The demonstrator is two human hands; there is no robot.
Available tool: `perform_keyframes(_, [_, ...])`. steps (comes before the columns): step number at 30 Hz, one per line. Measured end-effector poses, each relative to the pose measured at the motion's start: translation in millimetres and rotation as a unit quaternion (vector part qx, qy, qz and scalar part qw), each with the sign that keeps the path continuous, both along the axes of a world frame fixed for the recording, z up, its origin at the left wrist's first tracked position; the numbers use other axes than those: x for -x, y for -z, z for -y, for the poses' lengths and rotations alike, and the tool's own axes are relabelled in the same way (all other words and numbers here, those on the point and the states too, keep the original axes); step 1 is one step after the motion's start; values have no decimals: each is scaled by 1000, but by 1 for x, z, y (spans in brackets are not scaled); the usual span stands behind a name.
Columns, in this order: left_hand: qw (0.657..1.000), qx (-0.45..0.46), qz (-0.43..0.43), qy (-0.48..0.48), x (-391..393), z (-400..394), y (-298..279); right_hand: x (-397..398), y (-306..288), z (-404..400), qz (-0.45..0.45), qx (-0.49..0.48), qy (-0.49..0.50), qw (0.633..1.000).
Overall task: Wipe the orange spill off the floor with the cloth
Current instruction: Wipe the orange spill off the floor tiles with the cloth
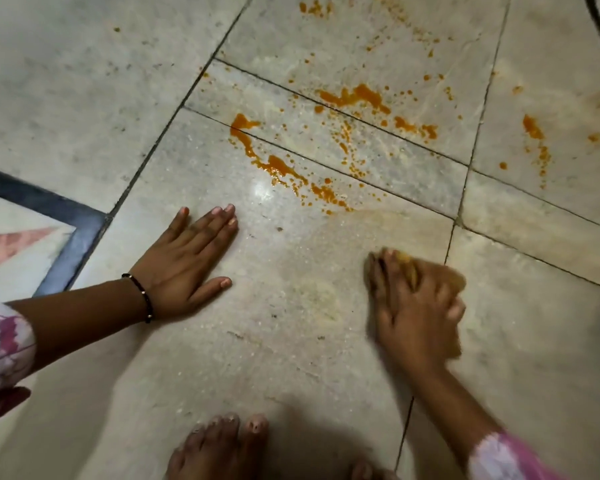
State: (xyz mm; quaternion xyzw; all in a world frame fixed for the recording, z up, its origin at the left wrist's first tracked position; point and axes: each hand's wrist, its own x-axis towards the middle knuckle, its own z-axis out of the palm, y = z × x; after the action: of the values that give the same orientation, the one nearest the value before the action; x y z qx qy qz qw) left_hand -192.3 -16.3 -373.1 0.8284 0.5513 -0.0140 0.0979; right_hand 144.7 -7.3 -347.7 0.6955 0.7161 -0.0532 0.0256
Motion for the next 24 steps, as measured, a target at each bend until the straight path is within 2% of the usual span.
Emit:
perform_keyframes(3, [1000,-7,0,9,-1,0,0,61,6,46,-2,8,-48,999])
perform_keyframes(5, [1000,-13,2,9,1,1,1,101,10,31,-23,-30,-118,992])
perform_keyframes(7, [1000,-15,5,12,3,0,2,117,10,-12,-63,-45,-142,987])
perform_keyframes(10, [1000,-5,3,28,5,1,2,93,2,-76,-60,-4,-120,991])
perform_keyframes(13, [999,-7,7,48,4,-3,0,30,0,-95,-27,-23,-54,998])
perform_keyframes(16, [998,-8,31,53,-6,-13,-3,-10,4,-52,-13,-34,5,999])
perform_keyframes(19, [998,-11,58,37,-23,-31,-4,24,7,5,-19,-17,34,999])
perform_keyframes(22, [998,-14,38,47,-32,-39,1,76,9,4,-35,-27,-78,996])
perform_keyframes(24, [998,-17,12,60,-25,-36,3,92,7,-32,-62,-35,-122,990])
